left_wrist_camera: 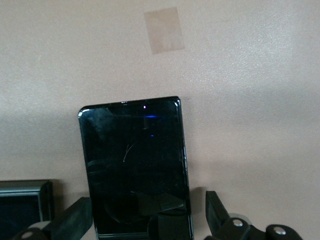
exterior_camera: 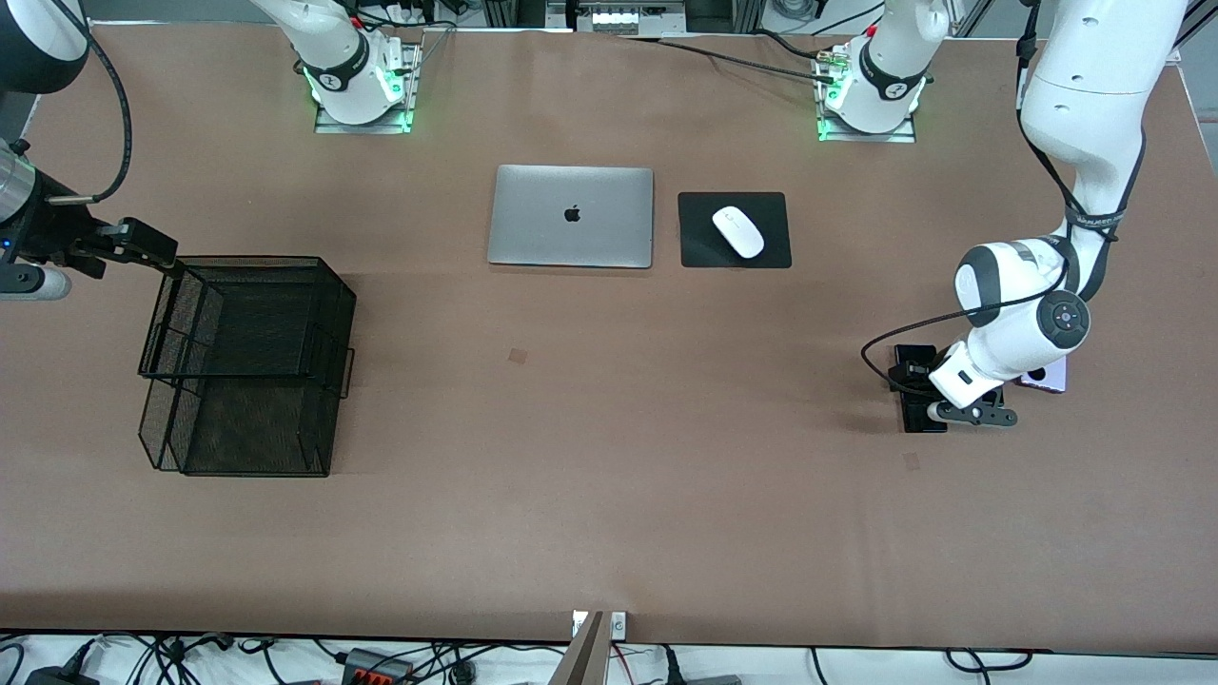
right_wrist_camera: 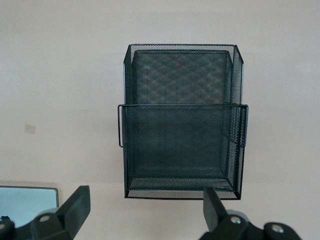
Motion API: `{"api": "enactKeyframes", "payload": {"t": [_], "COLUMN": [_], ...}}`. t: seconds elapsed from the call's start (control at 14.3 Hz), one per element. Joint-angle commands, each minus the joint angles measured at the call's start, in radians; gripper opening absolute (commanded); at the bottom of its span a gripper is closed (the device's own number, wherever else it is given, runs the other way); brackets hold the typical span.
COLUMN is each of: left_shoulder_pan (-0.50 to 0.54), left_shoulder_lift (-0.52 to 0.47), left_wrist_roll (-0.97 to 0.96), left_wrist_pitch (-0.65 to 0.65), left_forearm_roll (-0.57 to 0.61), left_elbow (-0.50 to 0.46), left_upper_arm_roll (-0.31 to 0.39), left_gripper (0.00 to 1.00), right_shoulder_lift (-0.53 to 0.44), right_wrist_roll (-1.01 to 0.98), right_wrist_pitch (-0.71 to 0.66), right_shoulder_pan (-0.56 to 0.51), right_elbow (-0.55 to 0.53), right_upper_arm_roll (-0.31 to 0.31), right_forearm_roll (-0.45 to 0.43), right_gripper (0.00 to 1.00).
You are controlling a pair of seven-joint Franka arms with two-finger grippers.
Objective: Place phones with both arms
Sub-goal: 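Grasp the black bar phone with the left gripper and lift it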
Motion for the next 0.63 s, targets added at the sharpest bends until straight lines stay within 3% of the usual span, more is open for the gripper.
{"api": "enactKeyframes", "payload": {"t": [0.0, 0.56], "left_shoulder_pan": [0.006, 0.004], "left_shoulder_lift": [0.011, 0.011], "left_wrist_roll": [0.051, 0.097], "left_wrist_pitch": [0.012, 0.012], "left_forearm_roll": [-0.029, -0.029], "left_elbow": [0.007, 0.021], "left_upper_arm_roll": [-0.004, 0.005], "left_gripper": [1.0, 1.0], "right_shoulder_lift": [0.008, 0.01], "right_wrist_roll": [0.001, 0.001], "right_wrist_pitch": [-0.005, -0.005], "right_shoulder_pan": [-0.011, -0.012], "right_elbow": [0.022, 0.022], "right_upper_arm_roll": [0.011, 0.011], "right_forearm_roll": [0.02, 0.02], "right_gripper": [1.0, 1.0]}}
